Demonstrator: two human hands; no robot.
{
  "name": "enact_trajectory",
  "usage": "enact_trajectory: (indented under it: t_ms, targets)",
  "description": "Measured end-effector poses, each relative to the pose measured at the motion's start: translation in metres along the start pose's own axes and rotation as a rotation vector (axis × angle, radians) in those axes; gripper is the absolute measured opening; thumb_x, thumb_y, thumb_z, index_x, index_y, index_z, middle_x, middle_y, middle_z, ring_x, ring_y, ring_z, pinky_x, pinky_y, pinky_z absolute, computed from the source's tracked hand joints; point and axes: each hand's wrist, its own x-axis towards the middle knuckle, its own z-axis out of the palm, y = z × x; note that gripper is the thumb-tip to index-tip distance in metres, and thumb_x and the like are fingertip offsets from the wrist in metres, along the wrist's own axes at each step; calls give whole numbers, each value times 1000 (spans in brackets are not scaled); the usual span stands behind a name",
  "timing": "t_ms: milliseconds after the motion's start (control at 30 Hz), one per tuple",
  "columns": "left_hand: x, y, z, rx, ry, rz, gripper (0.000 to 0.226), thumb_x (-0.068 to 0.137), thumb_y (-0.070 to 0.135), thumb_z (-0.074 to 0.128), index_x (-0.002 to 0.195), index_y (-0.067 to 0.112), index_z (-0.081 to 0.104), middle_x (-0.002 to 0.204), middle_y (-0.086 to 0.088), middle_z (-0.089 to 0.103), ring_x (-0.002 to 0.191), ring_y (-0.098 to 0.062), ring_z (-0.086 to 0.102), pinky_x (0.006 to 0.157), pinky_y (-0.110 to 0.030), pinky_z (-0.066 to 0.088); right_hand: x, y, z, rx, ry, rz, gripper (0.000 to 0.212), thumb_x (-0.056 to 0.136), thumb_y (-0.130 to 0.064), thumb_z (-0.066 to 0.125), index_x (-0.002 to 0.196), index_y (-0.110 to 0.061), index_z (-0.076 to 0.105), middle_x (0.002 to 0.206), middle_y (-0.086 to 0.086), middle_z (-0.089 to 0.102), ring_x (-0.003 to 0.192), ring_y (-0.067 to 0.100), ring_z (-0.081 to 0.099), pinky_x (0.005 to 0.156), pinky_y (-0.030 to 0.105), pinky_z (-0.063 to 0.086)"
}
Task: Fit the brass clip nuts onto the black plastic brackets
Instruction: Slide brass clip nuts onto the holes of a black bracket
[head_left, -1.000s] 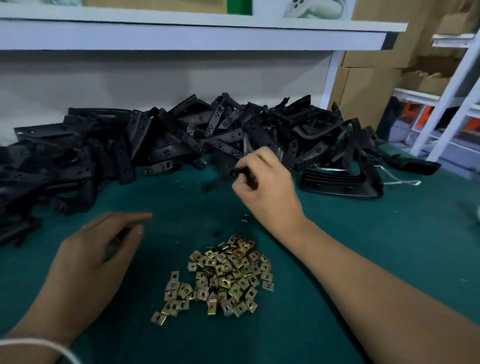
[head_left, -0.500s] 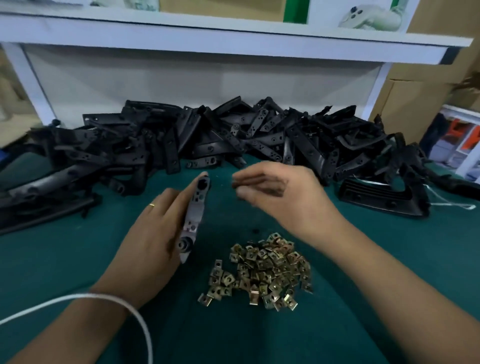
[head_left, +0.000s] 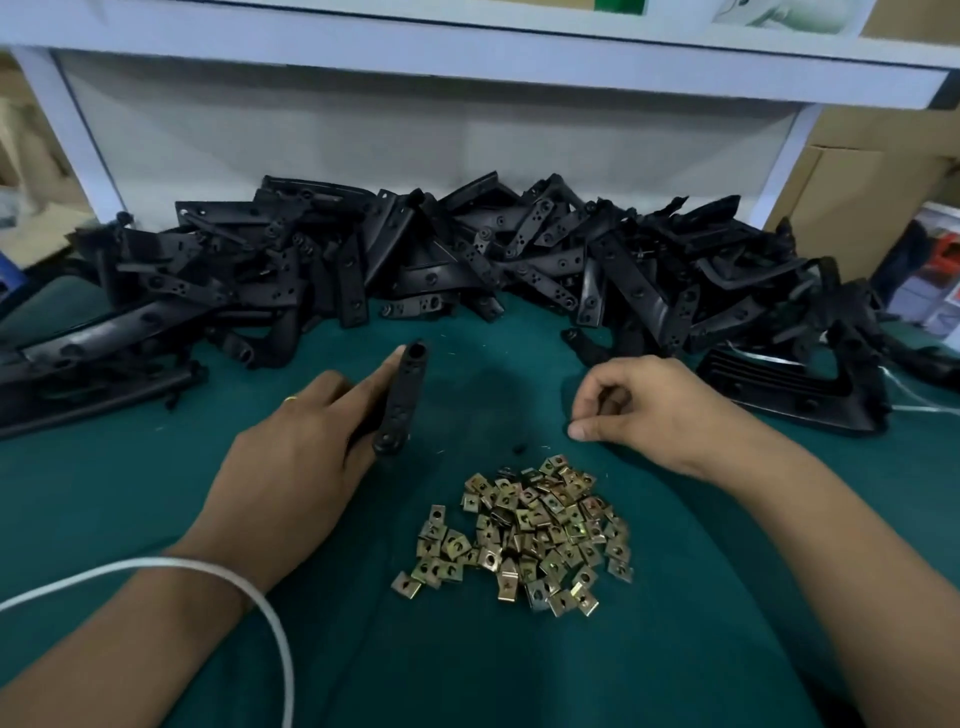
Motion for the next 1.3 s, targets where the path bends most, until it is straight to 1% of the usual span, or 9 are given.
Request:
enact_trajectory:
  t_ms: [67,133,200,267,367,433,667,867,1300]
  targets:
    - [-1,2,0,-2,-11,2,68,101,54,47,158,52,9,97,13,42,80,-15,53,60,-43,53,-2,1,0,20,-27,11,21,81,-32,90,77,-29,70,80,-7,70,72,4,61,68,21,50]
    - [-2,4,-1,-15,-24,22,65,99,61,39,157,51,12,96,14,41,78,-13,51,61,-40,52,-4,-1,0,157,-35,-10,19,84,-19,88,84,-21,69,80,-3,70,72,7,64,71,26,54]
    - [-3,6,-1,-18,-42,60,64,101,54,43,156,53,10,100,16,42,77,-11,50,61,-38,51,-5,-8,3,407,-17,-61,19,86,-5,84,95,-6,67,84,10,74,74,14,70,77,31,60]
    - [-4,8,-3,-26,-51,96,67,102,42,44,155,57,6,103,16,42,76,-10,49,60,-35,49,-7,-18,7,629,6,-112,22,86,-1,81,101,1,65,90,19,75,79,21,73,81,31,62]
    - [-6,14,-10,-55,-28,123,74,95,42,41,156,61,3,105,16,45,76,-12,48,59,-34,49,-12,-40,24,963,-46,-181,23,86,7,76,105,4,63,100,21,76,91,30,76,85,32,63]
    - [-7,17,-13,-79,3,136,72,95,45,41,155,62,7,105,16,47,77,-13,50,59,-36,51,-13,-53,37,1056,-73,-211,21,85,9,75,103,3,66,99,19,75,92,30,76,83,33,63]
    - [-7,17,-12,-60,3,138,69,96,48,40,156,61,8,108,14,48,85,-18,57,63,-43,55,-18,-69,55,1210,-121,-203,16,79,-4,78,95,-6,77,95,13,75,88,25,73,84,33,62]
    - [-7,16,-12,-58,1,131,70,96,46,42,156,60,10,110,11,49,86,-19,57,65,-44,55,-17,-70,57,1213,-76,-150,20,77,-10,80,96,-7,81,96,14,76,88,25,73,86,30,61]
    - [-6,15,-14,27,64,143,72,95,38,53,157,54,22,108,10,53,86,-20,59,61,-41,55,-17,-73,58,1251,-39,-121,27,75,-6,82,100,-3,73,94,17,74,83,27,74,81,32,62]
